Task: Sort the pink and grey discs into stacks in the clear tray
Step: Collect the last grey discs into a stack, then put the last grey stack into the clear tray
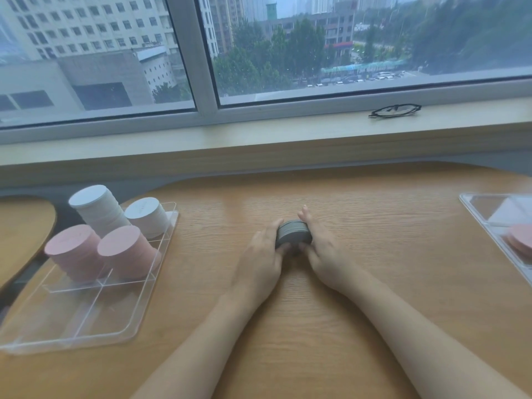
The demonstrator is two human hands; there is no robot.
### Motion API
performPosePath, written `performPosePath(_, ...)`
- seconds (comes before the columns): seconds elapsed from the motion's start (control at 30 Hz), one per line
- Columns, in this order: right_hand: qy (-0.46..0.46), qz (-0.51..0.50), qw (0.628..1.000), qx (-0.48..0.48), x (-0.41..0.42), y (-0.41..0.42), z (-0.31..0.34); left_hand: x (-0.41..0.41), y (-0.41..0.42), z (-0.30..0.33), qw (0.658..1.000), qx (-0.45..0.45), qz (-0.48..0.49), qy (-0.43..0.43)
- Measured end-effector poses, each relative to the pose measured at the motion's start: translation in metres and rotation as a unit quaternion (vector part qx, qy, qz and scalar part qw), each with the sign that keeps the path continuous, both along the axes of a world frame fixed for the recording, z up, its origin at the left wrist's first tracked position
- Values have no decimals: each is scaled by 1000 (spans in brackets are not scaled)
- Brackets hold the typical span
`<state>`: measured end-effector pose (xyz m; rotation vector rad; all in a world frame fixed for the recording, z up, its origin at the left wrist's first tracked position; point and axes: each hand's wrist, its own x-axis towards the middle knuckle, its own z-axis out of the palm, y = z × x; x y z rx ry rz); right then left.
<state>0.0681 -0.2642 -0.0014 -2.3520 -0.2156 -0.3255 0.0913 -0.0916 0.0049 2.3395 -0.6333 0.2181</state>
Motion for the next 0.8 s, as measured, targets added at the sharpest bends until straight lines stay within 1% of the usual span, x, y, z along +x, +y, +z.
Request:
performPosePath(0.1,23,-41,998,-46,0,1,-3,-2,0,2,1000,3,10,5)
performPosePath(0.17,29,-34,996,-73,0,0,-3,-4,-2,3,999,32,13,14)
performPosePath(0.27,29,-17,996,-80,2,-1,-1,-3,-3,3,997,64,20,25)
performPosePath(0.5,-9,-27,997,-74,5,-3,-6,0,-3,-3,997,70,37,1)
performPosePath(0.57,-20,-27,995,-90,4,-3,-7,-1,-4,-3,996,74,44,4)
performPosePath(0.67,-37,-30,992,-117,3,-5,-7,-2,-4,-3,994,92,54,-24)
performPosePath(0.73,-48,-30,992,-116,1,-5,-6,-2,-4,-3,996,78,46,-26)
performPosePath(0.8,-55,-22,993,-101,-1,-3,-5,-1,-2,-2,999,36,33,-4)
